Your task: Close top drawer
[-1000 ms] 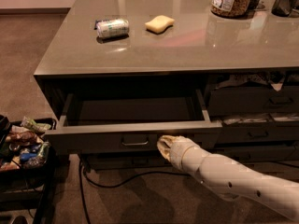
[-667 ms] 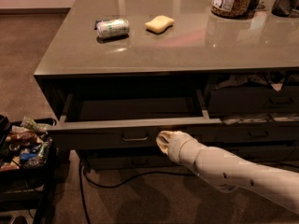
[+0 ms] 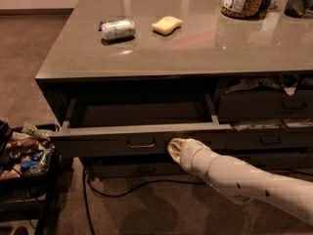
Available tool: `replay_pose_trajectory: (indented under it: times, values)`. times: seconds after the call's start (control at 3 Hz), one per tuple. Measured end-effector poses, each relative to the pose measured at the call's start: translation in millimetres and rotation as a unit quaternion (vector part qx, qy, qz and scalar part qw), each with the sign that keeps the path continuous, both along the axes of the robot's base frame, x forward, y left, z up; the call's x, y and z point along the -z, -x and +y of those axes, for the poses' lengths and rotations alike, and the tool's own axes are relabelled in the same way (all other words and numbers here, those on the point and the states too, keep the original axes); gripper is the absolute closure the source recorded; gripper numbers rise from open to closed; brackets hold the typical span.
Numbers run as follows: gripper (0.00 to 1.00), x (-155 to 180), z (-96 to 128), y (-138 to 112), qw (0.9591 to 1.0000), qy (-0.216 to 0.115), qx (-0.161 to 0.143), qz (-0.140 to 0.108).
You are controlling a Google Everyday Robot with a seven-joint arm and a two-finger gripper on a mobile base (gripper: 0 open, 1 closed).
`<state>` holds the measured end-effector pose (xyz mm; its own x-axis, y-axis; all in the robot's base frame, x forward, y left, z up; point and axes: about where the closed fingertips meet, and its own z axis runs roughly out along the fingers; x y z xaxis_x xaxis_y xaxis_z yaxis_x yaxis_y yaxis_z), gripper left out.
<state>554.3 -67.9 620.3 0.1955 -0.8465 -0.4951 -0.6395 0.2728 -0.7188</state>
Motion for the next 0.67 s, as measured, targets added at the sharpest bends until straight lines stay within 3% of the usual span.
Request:
replay_pose_trajectory:
  times: [0.33, 0.67]
  values:
    - [1.0, 4.2, -25.1, -4.7, 0.9994, 0.02, 0.027, -0.009]
    - [1.0, 3.6, -36.0, -16.8, 0.9982, 0.031, 0.043, -0.03]
